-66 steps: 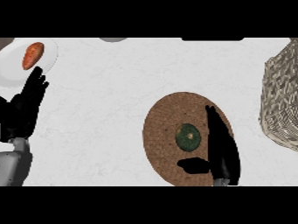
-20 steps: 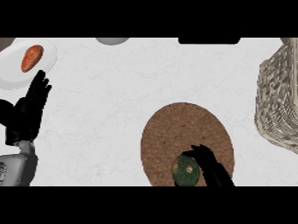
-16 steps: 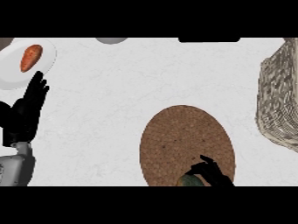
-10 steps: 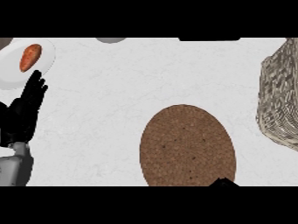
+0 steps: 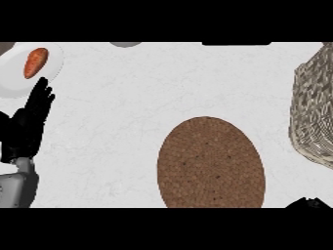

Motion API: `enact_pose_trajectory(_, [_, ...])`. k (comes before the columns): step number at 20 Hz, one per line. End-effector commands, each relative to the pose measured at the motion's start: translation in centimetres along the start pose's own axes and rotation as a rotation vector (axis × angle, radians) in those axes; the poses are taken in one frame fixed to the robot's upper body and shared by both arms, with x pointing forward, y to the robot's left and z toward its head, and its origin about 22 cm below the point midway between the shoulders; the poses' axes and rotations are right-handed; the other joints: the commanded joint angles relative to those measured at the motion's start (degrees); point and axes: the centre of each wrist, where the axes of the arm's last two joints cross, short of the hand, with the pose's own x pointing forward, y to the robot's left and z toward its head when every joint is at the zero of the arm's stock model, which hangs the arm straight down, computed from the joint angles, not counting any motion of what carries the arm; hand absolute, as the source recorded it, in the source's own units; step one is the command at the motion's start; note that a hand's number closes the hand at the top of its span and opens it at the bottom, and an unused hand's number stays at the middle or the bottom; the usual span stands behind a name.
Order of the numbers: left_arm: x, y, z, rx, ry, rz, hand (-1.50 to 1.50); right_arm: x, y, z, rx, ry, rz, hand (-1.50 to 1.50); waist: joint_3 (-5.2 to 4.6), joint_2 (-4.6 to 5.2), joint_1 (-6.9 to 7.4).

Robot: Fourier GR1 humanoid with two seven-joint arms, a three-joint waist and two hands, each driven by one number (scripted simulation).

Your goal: Pick the squash from the placemat and place it in the basket

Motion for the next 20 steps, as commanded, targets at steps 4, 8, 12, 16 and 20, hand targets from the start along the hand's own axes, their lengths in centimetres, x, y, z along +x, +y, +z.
enact_pose_trajectory(4, [1.2, 0.0, -1.7, -0.007, -0.012, -0.01, 0.0, 3.4, -3.2, -4.0, -0.172, 0.02, -0.097, 1.5, 0.03, 0.24, 0.48])
enact_pose_trajectory(8, [0.4, -1.8, -1.7, -0.012, -0.007, -0.007, 0.0, 5.4, -5.1, -7.5, -0.245, 0.054, -0.052, 1.5, -0.01, 0.22, 0.63])
enact_pose_trajectory(12, [-0.6, 0.9, 0.2, -0.032, 0.001, -0.006, 0.0, 8.0, -6.7, -10.2, -0.29, 0.068, 0.004, 1.5, -0.03, 0.08, 1.09])
enact_pose_trajectory(16, [-0.2, 0.0, 0.1, -0.025, 0.001, 0.012, 0.0, 7.1, -7.9, -14.5, -0.317, 0.102, 0.106, 1.5, 0.01, 0.13, 0.99])
enact_pose_trajectory(20, [-1.0, -1.1, -0.9, -0.015, 0.012, 0.009, 0.0, 4.3, -10.2, -16.8, -0.279, 0.12, 0.158, 1.5, 0.06, 0.18, 0.46])
